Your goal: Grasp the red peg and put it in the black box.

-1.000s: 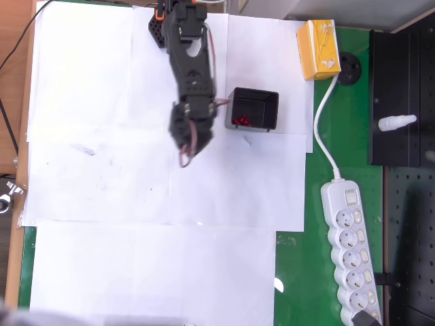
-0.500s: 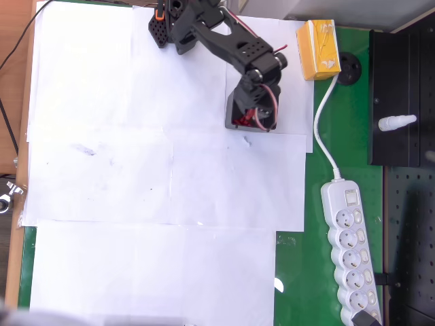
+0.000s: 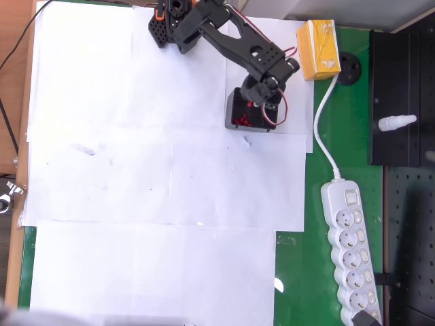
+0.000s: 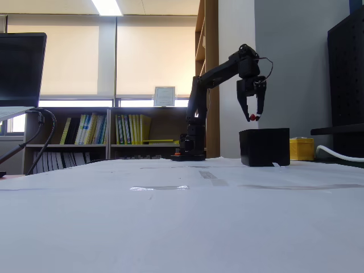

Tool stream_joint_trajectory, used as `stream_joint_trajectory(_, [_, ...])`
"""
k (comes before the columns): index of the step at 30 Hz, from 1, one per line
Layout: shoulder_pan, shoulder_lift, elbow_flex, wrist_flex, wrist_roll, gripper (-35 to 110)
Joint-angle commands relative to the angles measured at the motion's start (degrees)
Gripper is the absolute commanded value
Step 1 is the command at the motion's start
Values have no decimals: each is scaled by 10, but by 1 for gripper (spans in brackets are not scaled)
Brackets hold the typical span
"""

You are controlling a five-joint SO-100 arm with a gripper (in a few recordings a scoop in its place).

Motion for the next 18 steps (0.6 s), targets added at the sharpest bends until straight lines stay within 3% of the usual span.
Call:
stream_joint_trajectory(1, [-16,-1,4,-19,-3,0])
stream_joint_trajectory(6, [-16,1,5,-32,10,2])
stream_joint_trajectory(8, [-17,1,5,-26,4,25])
stream_joint_trajectory(11, [-11,-8,6,-26,6,29])
stream_joint_trajectory(12, [-9,-11,7,-27,7,37])
stream_joint_trajectory(18, [18,-43,9,-25,-2,41])
